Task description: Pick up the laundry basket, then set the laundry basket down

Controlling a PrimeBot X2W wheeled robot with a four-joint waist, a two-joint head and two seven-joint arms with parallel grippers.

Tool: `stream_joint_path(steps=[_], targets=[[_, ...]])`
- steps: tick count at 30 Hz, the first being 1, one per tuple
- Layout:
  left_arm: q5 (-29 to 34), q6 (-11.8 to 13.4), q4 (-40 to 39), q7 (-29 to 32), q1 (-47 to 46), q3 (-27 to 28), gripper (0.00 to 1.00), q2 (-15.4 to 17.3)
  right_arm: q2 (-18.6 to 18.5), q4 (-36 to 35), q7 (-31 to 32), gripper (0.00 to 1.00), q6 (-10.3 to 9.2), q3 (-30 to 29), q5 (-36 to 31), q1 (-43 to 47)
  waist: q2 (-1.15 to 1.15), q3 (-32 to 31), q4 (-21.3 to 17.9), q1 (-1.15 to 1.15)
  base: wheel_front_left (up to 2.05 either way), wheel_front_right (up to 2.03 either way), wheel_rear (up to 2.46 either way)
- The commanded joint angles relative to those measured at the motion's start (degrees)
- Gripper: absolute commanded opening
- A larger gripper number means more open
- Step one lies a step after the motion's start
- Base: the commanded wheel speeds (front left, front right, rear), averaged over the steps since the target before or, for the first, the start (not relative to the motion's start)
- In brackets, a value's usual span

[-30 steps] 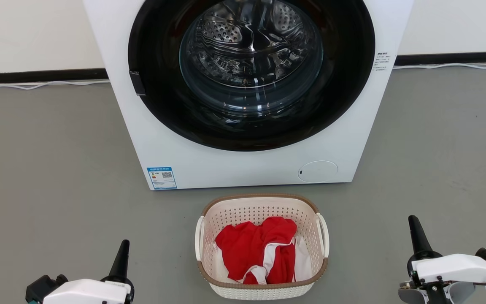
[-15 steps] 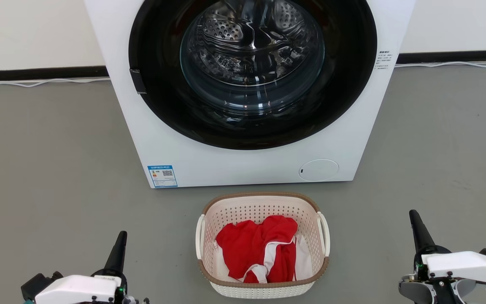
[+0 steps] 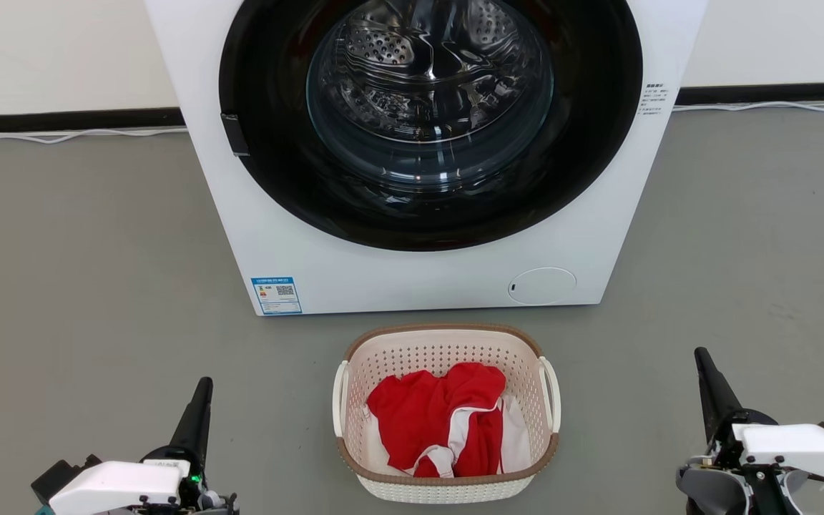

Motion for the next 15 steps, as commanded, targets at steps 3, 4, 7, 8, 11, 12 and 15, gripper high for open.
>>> stream_joint_path(steps=[3, 4, 7, 8, 11, 12, 15], targets=[[-2.91, -0.72, -2.43, 0.89, -3.16, 2.11, 0.0, 0.57, -0.63, -2.55, 1.41, 0.0, 0.4, 0.95, 3.84, -0.71, 0.0, 0.09, 0.05, 0.0, 0.0, 0.0, 0.0], [-3.46, -0.77, -2.57, 1.06, -3.18, 2.19, 0.0, 0.57, -0.64, -2.71, 1.58, 0.0, 0.4, 0.95, 4.58, -0.7, 0.0, 0.11, 0.06, 0.0, 0.0, 0.0, 0.0], [-5.1, -0.92, -2.98, 1.55, -3.24, 2.4, 0.0, 0.57, -0.65, -3.18, 2.07, 0.0, 0.41, 0.93, 6.81, -0.66, 0.0, 0.18, 0.09, 0.0, 0.0, 0.0, 0.0], [-5.65, -0.98, -3.12, 1.72, -3.26, 2.47, 0.0, 0.57, -0.65, -3.33, 2.23, 0.0, 0.42, 0.93, 7.55, -0.65, 0.0, 0.21, 0.11, 0.0, 0.0, 0.0, 0.0], [-6.13, -1.02, -3.24, 1.86, -3.28, 2.54, 0.0, 0.57, -0.65, -3.47, 2.38, 0.0, 0.42, 0.93, 8.2, -0.63, 0.0, 0.23, 0.12, 0.0, 0.0, 0.0, 0.0], [-6.13, -1.02, -3.24, 1.86, -3.28, 2.53, 0.0, 0.57, -0.65, -3.47, 2.38, 0.0, 0.42, 0.93, 8.2, -0.63, 0.0, 0.23, 0.12, 0.0, 0.0, 0.0, 0.0], [-6.13, -1.02, -3.24, 1.86, -3.28, 2.53, 0.0, 0.57, -0.65, -3.47, 2.38, 0.0, 0.42, 0.93, 8.2, -0.63, 0.0, 0.23, 0.12, 0.0, 0.0, 0.0, 0.0]])
